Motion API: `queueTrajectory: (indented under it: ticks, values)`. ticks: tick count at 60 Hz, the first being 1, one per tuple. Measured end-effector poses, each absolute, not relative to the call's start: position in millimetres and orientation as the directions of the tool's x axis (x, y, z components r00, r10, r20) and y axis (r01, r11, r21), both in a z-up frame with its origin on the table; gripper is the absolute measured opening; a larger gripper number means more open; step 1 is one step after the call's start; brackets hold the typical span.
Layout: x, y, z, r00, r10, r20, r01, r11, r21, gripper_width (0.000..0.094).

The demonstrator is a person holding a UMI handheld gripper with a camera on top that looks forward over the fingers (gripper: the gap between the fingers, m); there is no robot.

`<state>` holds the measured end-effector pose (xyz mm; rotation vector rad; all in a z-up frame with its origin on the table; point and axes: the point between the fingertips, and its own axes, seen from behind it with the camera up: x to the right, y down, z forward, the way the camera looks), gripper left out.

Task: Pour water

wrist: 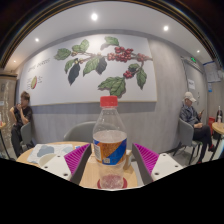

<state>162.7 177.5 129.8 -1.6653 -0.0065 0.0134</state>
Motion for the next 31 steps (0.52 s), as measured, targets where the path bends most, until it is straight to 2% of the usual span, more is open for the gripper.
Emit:
queueTrajectory:
  ticks: [11, 20, 31]
  values:
    - [152, 105, 133, 0.998, 0.063, 0.003, 0.012, -0.141, -0.99, 0.0855]
    - [144, 8, 122, 0.996, 0.089, -0.03, -0.015, -0.163, -0.986, 0.0854]
    - [129, -63, 108, 0.991, 0.11, -0.071, -0.05, -0.181, -0.982, 0.0857]
